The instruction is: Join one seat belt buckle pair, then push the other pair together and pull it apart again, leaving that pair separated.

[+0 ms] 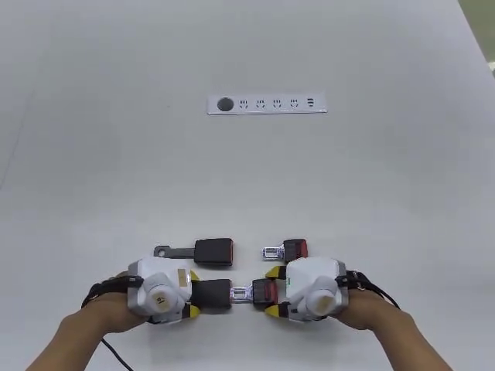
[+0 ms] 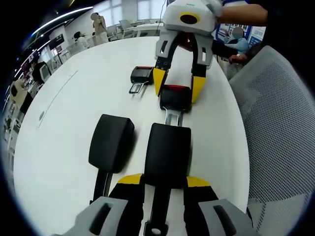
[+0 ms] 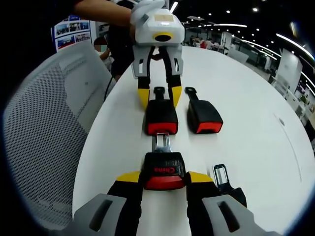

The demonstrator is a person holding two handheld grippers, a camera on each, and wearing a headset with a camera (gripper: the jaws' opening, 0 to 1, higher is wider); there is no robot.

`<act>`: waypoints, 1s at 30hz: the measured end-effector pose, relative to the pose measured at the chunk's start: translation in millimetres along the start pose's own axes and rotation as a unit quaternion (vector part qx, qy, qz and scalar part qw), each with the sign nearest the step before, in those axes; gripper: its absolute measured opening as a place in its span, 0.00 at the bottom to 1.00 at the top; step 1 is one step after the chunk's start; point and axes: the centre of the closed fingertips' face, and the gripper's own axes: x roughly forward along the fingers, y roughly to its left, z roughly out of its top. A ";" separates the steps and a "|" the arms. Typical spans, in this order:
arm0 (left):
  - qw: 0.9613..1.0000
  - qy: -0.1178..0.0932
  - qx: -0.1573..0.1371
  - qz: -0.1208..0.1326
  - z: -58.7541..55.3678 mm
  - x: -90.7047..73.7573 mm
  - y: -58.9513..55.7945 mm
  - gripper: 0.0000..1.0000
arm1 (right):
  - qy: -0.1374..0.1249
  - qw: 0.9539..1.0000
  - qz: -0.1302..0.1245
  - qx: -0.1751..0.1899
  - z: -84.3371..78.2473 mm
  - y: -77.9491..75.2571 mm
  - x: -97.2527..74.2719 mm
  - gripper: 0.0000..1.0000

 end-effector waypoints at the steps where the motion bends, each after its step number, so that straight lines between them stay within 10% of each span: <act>1: 1.000 -0.001 -0.001 0.000 0.0 0.2 0.1 0.31 | -0.002 1.000 -0.001 -0.007 1.4 -0.9 0.1 0.31; 30: 1.000 -0.006 -0.004 0.002 -3.5 2.6 0.9 0.31 | -0.018 1.000 -0.003 -0.011 12.7 1.3 5.9 0.31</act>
